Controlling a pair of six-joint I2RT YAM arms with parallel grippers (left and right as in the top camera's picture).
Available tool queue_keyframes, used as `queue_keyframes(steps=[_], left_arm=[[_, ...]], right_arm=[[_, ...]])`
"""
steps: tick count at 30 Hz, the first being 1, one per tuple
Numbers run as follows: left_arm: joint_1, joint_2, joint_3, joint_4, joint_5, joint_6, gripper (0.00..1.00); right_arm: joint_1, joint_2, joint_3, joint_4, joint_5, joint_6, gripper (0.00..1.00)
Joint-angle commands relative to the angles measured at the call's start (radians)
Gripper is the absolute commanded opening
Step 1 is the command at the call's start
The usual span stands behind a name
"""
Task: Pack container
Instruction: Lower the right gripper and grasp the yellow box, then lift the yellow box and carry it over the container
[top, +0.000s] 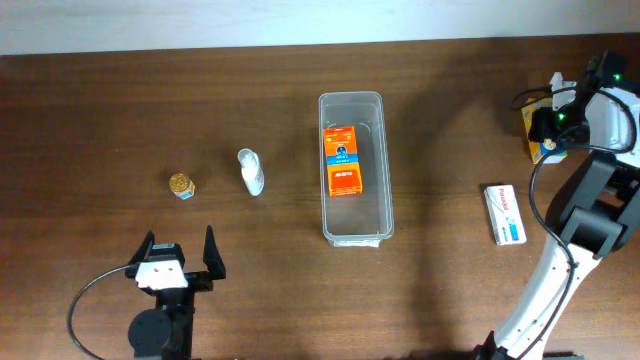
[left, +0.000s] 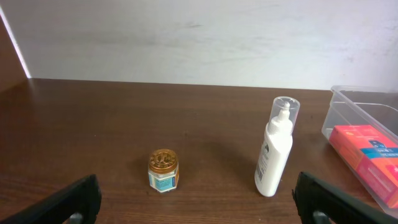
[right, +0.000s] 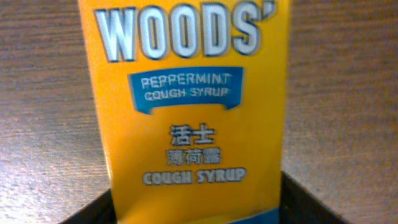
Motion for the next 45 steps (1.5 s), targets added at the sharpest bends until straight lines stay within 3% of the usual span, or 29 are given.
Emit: queue_keyframes(steps=[1, 8, 16, 25, 36, 38, 45], left_arm=[[0.005, -0.006, -0.006, 0.002, 0.008, 0.016, 0.99], [0.005, -0.006, -0.006, 0.002, 0.008, 0.016, 0.99], [0.005, -0.006, -0.006, 0.002, 0.008, 0.015, 0.99], [0.005, -0.006, -0.006, 0.002, 0.008, 0.015, 1.00], [0.005, -0.006, -0.006, 0.002, 0.008, 0.015, 0.99], [0.005, -0.006, -0.006, 0.002, 0.008, 0.015, 1.00], [0.005, -0.006, -0.006, 0.002, 0.008, 0.016, 0.99]], right_arm=[[0.000, 0.012, -0.004, 0.003, -0.021, 0.013, 0.57], [0.002, 0.009, -0.002, -0.001, -0.028, 0.058, 0.51], [0.034, -0.015, 0.062, -0.068, -0.029, 0.059, 0.52], [0.116, -0.025, 0.361, -0.326, -0.079, 0.174, 0.50], [0.307, -0.025, 0.718, -0.684, -0.107, 0.284, 0.50], [0.357, -0.037, 0.729, -0.690, -0.118, 0.347, 0.45], [0.575, -0.059, 0.729, -0.690, -0.210, 0.473, 0.45]])
